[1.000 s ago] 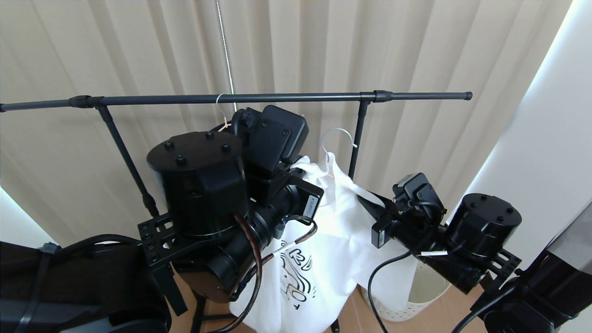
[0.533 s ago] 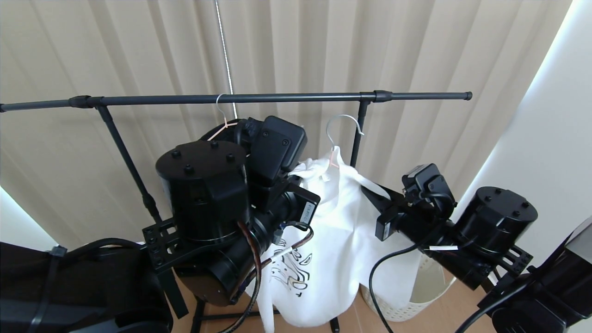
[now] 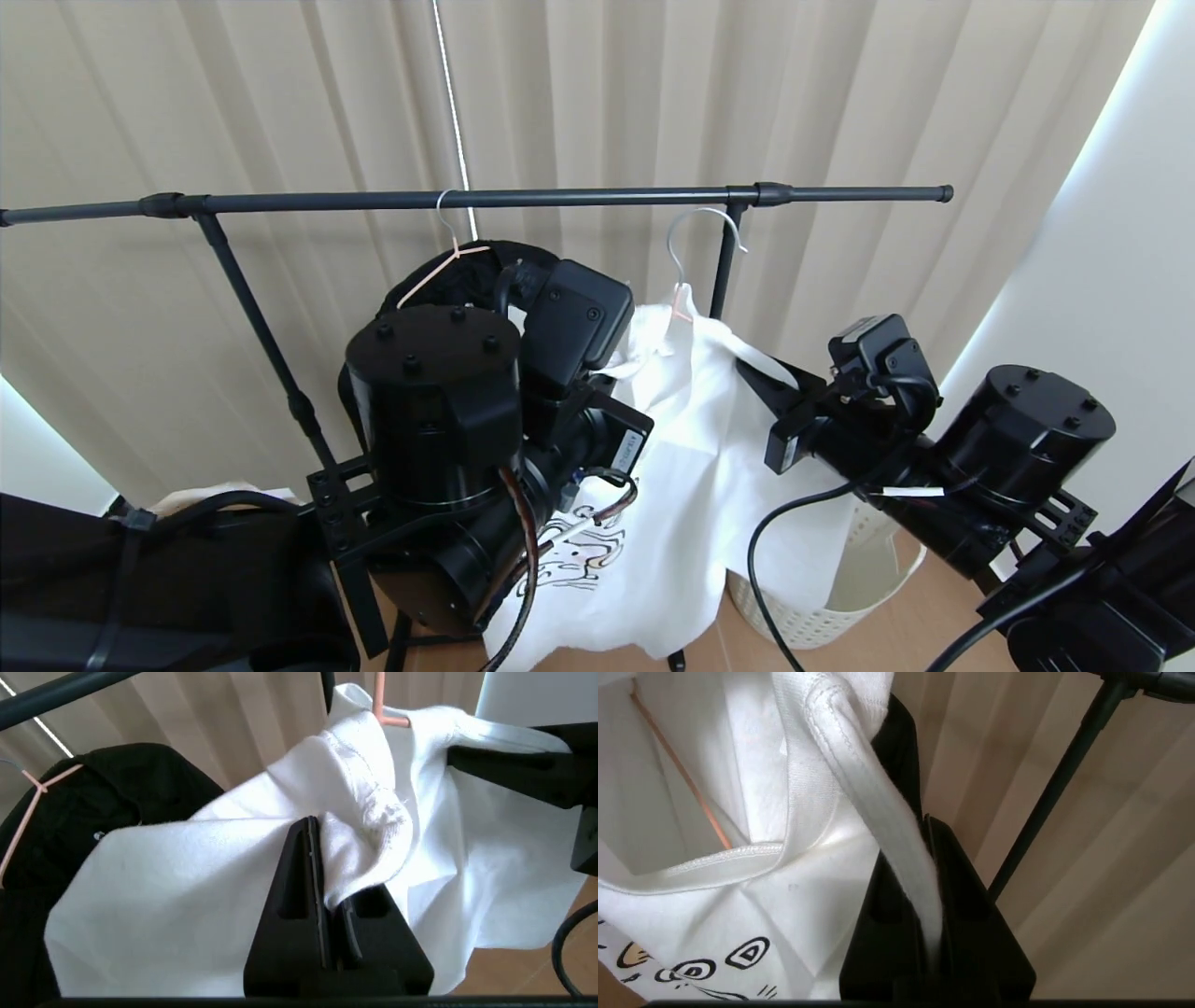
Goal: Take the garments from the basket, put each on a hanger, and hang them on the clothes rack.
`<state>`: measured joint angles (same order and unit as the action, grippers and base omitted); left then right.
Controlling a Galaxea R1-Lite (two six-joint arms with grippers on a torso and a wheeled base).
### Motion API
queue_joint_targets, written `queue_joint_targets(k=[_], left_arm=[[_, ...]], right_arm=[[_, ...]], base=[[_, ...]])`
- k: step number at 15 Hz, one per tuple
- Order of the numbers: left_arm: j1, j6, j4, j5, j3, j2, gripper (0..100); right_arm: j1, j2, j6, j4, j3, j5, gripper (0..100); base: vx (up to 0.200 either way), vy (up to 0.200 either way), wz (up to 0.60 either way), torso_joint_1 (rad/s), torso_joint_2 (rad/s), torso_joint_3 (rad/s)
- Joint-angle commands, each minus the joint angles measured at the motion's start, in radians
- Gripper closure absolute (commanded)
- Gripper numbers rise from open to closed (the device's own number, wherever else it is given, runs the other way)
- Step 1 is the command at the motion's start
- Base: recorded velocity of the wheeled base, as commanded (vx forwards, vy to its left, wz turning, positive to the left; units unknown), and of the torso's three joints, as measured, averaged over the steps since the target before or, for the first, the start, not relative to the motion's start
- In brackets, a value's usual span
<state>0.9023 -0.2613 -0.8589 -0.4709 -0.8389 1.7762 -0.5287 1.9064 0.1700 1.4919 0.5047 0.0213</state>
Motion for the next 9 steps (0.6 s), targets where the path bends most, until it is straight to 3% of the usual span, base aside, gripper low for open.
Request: queue_joint_targets(k=[1, 2, 3, 7, 9], left_arm=[[0.012, 0.002, -0.002, -0.002, 0.012, 0.022, 100], [0.02, 0.002, -0.003, -0.003, 0.017, 0.031, 100], [0.023, 0.002, -0.003, -0.003, 0.017, 0.031, 0], [0.026, 0.004, -0.009, -0.003, 0.018, 0.02, 0], [0.023, 0.004, -0.011, -0.003, 0.044, -0.055, 0]], right_arm=[[0.0, -0.018, -0.001, 0.001, 0.0, 0.0, 100], [0.0, -0.023, -0.001, 0.001, -0.002, 0.0, 100], [0.001, -0.027, -0.001, 0.002, -0.002, 0.0, 100], [0.0, -0.027, -0.001, 0.002, -0.003, 0.002, 100], [0.021, -0.026, -0.014, 0.001, -0.003, 0.008, 100]], base=[[0.0, 0.0, 0.0, 0.0, 0.0, 0.0], [0.0, 0.0, 0.0, 0.0, 0.0, 0.0], [0.0, 0.0, 0.0, 0.0, 0.0, 0.0], [0.0, 0.0, 0.0, 0.0, 0.0, 0.0], [0.0, 0.0, 0.0, 0.0, 0.0, 0.0]])
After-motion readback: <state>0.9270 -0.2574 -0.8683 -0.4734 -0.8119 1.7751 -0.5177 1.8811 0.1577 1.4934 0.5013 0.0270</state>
